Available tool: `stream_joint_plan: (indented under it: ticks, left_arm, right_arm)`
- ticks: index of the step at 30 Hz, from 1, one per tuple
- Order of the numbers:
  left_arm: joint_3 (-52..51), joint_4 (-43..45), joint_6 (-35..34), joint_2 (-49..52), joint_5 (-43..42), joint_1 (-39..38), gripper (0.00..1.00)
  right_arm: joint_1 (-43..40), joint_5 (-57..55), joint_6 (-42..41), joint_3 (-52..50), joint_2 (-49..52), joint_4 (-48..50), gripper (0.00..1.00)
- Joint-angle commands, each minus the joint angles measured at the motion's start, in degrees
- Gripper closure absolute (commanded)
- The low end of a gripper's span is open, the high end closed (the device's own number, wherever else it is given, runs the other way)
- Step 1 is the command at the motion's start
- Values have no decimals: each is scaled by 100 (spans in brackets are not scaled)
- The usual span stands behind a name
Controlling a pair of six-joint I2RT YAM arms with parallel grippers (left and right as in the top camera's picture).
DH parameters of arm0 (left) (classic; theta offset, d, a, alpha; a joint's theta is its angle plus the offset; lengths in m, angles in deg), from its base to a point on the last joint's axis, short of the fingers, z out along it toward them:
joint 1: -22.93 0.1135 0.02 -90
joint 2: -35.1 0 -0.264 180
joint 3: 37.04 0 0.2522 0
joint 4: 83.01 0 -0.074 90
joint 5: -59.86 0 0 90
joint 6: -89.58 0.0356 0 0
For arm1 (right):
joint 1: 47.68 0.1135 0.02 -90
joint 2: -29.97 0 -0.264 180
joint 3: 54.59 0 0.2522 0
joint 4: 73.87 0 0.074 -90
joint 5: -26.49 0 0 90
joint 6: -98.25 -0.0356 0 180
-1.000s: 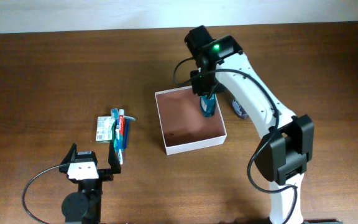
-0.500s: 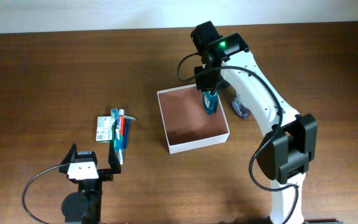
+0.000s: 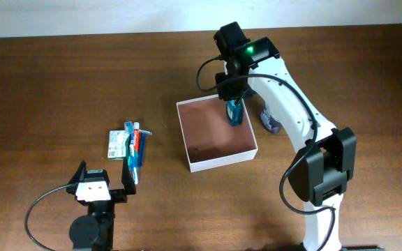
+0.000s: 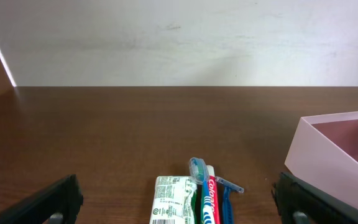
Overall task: Pack container
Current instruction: 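Open the right gripper and raise it away from the box, then lower the right gripper onto the purple soap pump bottle top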
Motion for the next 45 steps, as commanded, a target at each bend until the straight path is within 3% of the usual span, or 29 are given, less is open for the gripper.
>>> stream_joint_plan:
  ticks: [1, 5, 11, 15, 21, 25, 29, 32, 43, 45]
  left_arm:
    - [-37, 2, 87, -44, -63, 24, 0]
    - [-37, 2, 87, -44, -63, 24, 0]
    - [-37, 2, 87, -44, -63, 24, 0]
    - [-37, 2, 87, -44, -63, 24, 1]
    - [-37, 2, 90, -44, -63, 24, 0]
    - [-37, 2, 87, -44, -63, 24, 0]
    - [-37, 2, 87, -44, -63, 24, 0]
    - [-37, 2, 87, -44, -63, 24, 0]
    - [-37, 2, 87, -44, -63, 24, 1]
    - [-37, 2, 87, -44, -63, 24, 0]
  right_arm:
    - [-20, 52, 66, 63, 33, 39, 64]
    - [-20, 55, 66, 66, 33, -20, 43]
    - [-20, 52, 72, 66, 31, -39, 39]
    - [-50, 35, 505, 411, 31, 42, 35]
    - [-269, 31, 667, 1635, 31, -101, 33]
    - [-824, -122, 664, 2277, 31, -999, 26]
    - [-1480, -118, 667, 2291, 31, -1840, 27]
    - [-1880, -33, 667, 2273, 31, -2116, 34]
    - [-1779, 256, 1193, 1624, 33, -2463, 36]
    - [-1777, 588, 1696, 1340, 33, -2549, 36]
